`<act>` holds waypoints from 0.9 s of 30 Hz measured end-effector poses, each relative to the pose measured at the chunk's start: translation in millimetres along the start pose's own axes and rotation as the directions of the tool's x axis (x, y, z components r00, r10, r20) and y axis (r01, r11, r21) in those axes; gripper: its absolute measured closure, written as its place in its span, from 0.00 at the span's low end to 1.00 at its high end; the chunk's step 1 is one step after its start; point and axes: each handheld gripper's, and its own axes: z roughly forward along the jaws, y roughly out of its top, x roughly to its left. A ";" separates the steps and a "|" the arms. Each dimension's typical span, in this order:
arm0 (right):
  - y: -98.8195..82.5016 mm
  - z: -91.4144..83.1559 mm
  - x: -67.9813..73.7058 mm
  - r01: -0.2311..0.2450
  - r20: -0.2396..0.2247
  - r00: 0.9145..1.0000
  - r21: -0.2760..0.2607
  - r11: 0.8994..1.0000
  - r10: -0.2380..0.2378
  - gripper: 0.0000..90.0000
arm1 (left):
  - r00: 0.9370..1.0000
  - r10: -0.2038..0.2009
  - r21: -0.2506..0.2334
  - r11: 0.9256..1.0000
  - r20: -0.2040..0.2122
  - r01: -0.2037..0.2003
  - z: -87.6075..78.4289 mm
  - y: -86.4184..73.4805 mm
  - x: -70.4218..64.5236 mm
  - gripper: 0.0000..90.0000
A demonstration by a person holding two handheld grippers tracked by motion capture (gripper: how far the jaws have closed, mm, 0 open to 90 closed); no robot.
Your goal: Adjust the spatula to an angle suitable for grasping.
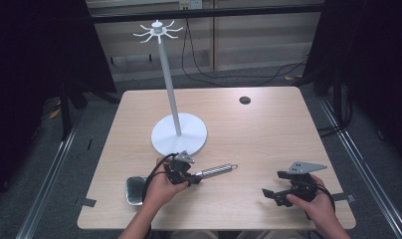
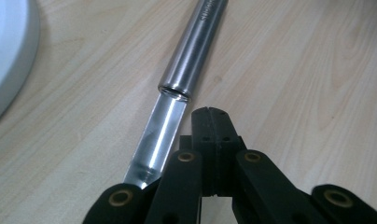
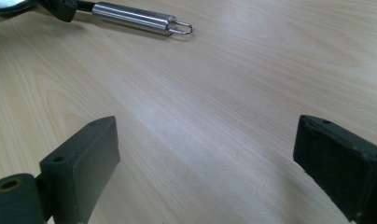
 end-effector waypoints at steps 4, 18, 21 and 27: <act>-0.2 -1.4 -0.8 0.000 0.006 1.000 -0.002 1.000 0.000 0.08 | 1.000 0.010 0.009 1.000 -0.008 -0.010 1.1 -0.2 0.6 1.00; -0.4 -1.7 -0.6 0.003 0.006 1.000 -0.002 1.000 -0.003 0.08 | 1.000 0.004 0.006 1.000 -0.019 -0.004 7.5 -2.1 5.8 1.00; -0.4 -1.6 -0.5 0.004 0.006 1.000 -0.003 1.000 -0.004 0.08 | 1.000 -0.001 0.001 1.000 -0.029 0.002 7.5 -1.8 8.6 1.00; -0.5 -1.3 -0.1 0.001 0.003 1.000 -0.002 1.000 -0.001 0.08 | 0.999 -0.020 -0.018 1.000 -0.050 0.019 7.9 -0.9 14.7 1.00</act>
